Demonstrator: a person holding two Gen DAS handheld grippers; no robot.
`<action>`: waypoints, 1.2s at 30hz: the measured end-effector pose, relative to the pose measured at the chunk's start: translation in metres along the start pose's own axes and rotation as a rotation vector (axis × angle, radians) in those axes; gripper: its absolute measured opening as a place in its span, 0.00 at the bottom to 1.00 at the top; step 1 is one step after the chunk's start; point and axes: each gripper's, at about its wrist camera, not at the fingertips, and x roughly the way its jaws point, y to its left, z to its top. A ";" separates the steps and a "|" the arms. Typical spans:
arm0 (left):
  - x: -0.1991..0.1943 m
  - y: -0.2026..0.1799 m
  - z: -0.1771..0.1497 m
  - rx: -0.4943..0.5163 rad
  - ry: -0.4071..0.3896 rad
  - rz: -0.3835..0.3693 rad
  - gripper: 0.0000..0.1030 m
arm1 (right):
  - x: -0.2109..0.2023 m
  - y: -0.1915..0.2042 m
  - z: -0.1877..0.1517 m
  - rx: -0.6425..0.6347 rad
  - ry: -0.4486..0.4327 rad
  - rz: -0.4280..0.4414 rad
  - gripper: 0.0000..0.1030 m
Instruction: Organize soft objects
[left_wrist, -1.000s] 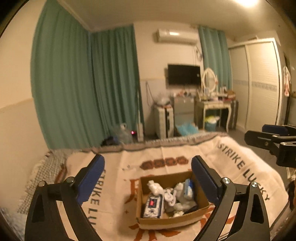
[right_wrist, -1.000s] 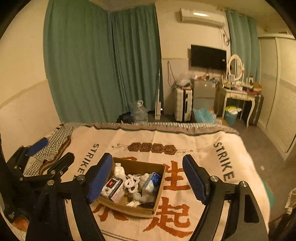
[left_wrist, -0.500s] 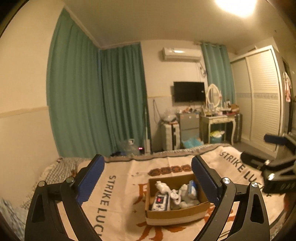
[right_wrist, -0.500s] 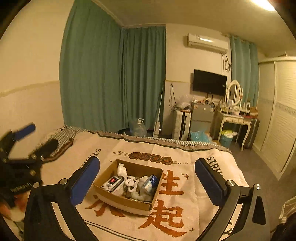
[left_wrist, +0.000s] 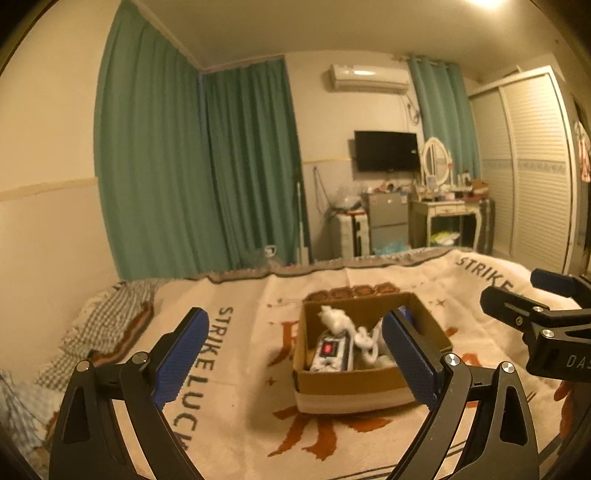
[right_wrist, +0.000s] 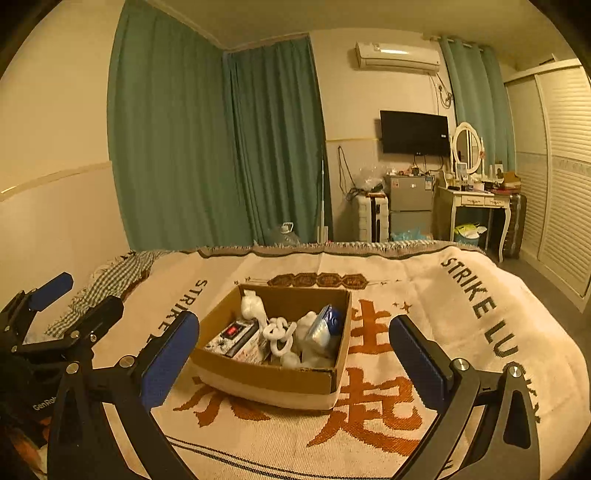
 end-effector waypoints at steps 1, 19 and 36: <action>-0.002 0.000 -0.001 -0.003 0.001 -0.003 0.94 | 0.002 0.001 -0.001 -0.001 0.004 -0.003 1.00; -0.007 0.003 -0.004 -0.021 0.016 -0.023 0.94 | 0.001 0.001 -0.006 -0.015 0.018 -0.045 1.00; -0.006 0.010 -0.007 -0.039 0.036 -0.028 0.94 | 0.005 0.006 -0.013 -0.036 0.037 -0.064 1.00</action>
